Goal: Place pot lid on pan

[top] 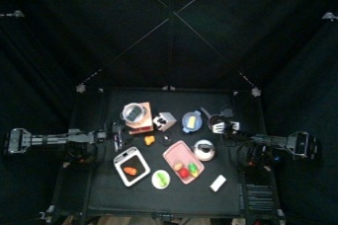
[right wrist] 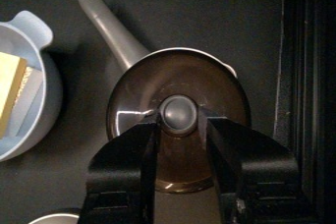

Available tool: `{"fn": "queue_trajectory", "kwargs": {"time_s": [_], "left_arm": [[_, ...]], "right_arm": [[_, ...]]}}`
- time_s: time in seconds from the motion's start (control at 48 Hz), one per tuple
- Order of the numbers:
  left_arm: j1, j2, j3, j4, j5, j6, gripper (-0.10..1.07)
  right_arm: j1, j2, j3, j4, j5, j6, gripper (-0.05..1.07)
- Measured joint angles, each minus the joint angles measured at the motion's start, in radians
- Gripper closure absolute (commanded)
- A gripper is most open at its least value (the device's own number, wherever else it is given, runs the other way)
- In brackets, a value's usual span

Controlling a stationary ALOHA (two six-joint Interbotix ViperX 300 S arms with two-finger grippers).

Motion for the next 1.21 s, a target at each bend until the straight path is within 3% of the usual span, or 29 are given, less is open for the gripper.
{"fn": "queue_trajectory", "kwargs": {"time_s": [1.208], "left_arm": [[0.0, 0.0, 0.0, 0.0, 0.0, 0.0, 0.11]], "right_arm": [[-0.009, 0.052, -0.006, -0.014, -0.023, 0.002, 0.4]]}}
